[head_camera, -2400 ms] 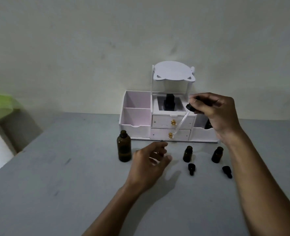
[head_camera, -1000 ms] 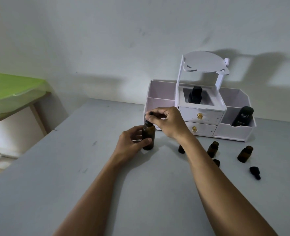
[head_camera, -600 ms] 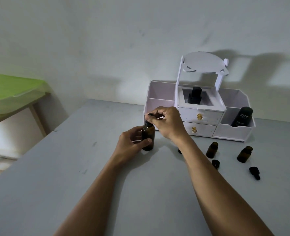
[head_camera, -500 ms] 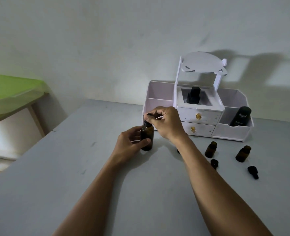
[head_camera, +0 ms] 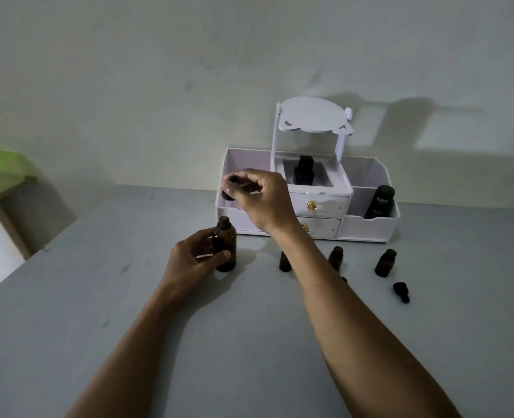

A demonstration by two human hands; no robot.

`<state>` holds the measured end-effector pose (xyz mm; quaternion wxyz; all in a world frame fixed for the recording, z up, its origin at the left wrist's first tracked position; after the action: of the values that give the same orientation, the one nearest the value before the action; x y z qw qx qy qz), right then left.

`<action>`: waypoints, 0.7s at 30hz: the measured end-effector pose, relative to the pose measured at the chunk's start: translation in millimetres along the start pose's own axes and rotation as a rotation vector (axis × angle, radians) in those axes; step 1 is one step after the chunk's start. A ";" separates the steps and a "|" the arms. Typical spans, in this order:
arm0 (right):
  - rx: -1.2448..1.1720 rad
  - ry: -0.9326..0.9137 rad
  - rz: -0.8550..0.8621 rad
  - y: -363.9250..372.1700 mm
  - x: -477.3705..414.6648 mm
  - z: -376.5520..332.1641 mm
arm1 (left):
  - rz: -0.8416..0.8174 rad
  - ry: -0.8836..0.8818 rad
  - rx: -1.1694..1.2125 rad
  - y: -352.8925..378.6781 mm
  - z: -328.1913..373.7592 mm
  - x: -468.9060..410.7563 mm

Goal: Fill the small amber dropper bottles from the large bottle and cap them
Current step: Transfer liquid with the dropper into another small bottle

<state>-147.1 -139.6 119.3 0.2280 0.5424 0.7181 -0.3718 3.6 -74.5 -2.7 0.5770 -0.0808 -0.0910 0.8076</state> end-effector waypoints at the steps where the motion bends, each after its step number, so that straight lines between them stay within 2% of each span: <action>1: -0.019 -0.018 0.027 -6.4 -4.6 -5.5 | 0.007 0.011 -0.009 -0.5 2.3 2.1; 3: -0.062 -0.047 0.097 -25.1 -13.3 -15.9 | 0.055 0.051 -0.015 2.0 10.7 7.0; 6: -0.139 -0.069 0.201 -59.7 -21.1 -27.5 | 0.266 0.187 -0.069 7.5 31.7 21.4; 8: -0.158 -0.064 0.225 -85.5 -19.8 -29.2 | 0.407 0.313 -0.086 16.6 50.0 35.3; 10: -0.121 -0.046 0.220 -113.7 -13.6 -25.9 | 0.439 0.421 -0.061 31.9 69.5 49.5; 12: -0.037 -0.004 0.190 -140.7 -4.9 -18.1 | 0.363 0.477 -0.038 52.3 84.0 60.8; 14: 0.032 0.044 0.162 -164.4 4.1 -8.8 | 0.220 0.465 -0.019 76.9 93.4 67.3; 18: 0.109 0.142 0.127 -197.0 22.6 6.9 | -0.106 0.226 -0.084 133.8 90.0 63.1; 21: 0.128 0.218 0.094 -203.9 34.6 18.5 | -0.174 0.092 -0.127 168.1 77.1 51.5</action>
<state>-352.6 -160.6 141.1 0.1307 0.6261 0.6871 -0.3448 -185.3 -83.3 30.4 0.6423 -0.1457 -0.1221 0.7425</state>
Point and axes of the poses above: each hand's wrist, its own x-axis away from the middle knuckle, its own y-axis out of the palm, z = x × y, the point moved 3 cm from there along -x, towards the middle knuckle, and after that the axes turned 13 degrees about -y, right-handed, at the moved point
